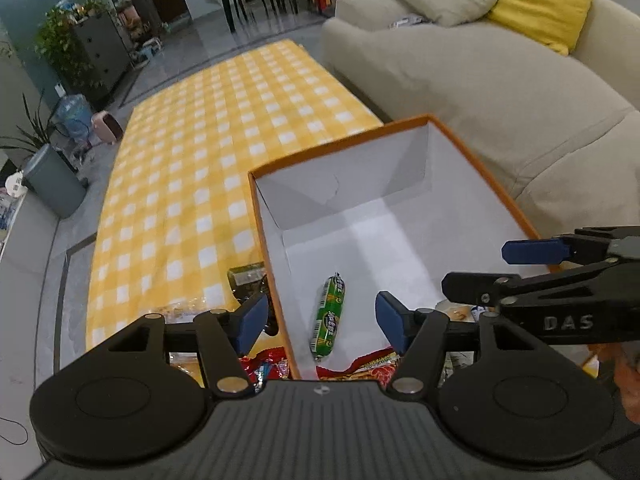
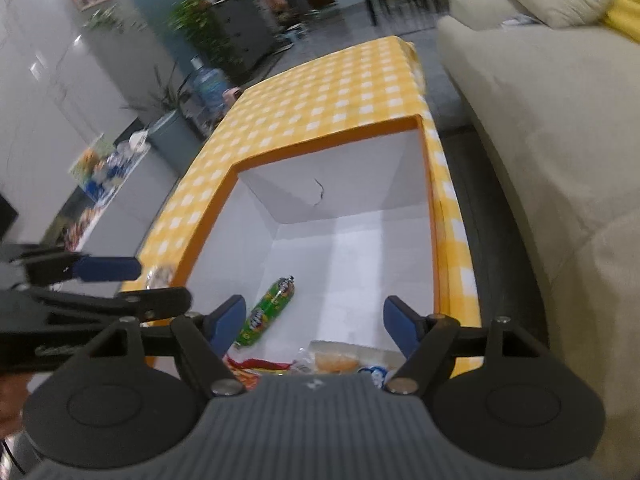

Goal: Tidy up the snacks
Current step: 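Open the left tool to release the green sausage stick into the box, then grasp the clear round-bun bag with the right tool while the left tool approaches the white spicy-strip bag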

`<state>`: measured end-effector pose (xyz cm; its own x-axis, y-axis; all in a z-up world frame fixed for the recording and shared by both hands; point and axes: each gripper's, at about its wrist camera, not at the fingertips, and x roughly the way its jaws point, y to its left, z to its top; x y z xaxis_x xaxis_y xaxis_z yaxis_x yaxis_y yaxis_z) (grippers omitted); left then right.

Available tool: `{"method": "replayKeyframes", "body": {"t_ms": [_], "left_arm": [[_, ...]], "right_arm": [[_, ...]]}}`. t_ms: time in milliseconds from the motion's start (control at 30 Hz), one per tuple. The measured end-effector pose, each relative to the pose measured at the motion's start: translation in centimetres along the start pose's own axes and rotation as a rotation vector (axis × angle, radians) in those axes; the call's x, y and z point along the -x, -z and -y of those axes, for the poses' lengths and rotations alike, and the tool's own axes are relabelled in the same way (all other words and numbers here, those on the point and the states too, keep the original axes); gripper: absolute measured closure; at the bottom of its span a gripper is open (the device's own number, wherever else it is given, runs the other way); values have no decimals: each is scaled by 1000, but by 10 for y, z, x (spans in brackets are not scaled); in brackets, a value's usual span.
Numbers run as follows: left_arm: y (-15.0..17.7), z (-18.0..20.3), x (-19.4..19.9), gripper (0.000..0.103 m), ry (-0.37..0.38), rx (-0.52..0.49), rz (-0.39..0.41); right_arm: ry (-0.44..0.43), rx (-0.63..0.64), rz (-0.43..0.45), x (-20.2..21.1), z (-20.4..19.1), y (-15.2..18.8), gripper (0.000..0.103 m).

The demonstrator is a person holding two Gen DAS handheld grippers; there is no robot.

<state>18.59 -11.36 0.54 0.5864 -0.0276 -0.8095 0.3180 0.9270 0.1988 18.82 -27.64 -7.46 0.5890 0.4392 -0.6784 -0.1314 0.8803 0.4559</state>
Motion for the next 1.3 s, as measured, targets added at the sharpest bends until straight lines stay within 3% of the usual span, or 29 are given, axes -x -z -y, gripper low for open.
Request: {"method": "replayKeyframes", "body": {"t_ms": [167,333,433,567,667,867,1100,1300], "left_arm": [[13,-10,20,30,48,19,11],[30,-27,38,30,37,53,35],[45,-50,53,30,35,176,49],[77,-96,76,25,94,345,115],[101,-128,83,24,68,451,140],[130,-177,85,24,-87,533,108],[161,-226,75,24,-52,651,71],[184,-245,62,24,-7,725,35]], "right_arm": [[58,47,5,11,-13,7,29],[39,35,24,24,-23,17,29],[26,64,46,28,-37,20,29],[15,71,81,34,-62,21,29],[-13,130,98,40,-88,23,29],[-53,252,111,46,-148,31,29],[-133,440,140,40,-218,63,29],[-224,595,148,19,-260,103,27]]}}
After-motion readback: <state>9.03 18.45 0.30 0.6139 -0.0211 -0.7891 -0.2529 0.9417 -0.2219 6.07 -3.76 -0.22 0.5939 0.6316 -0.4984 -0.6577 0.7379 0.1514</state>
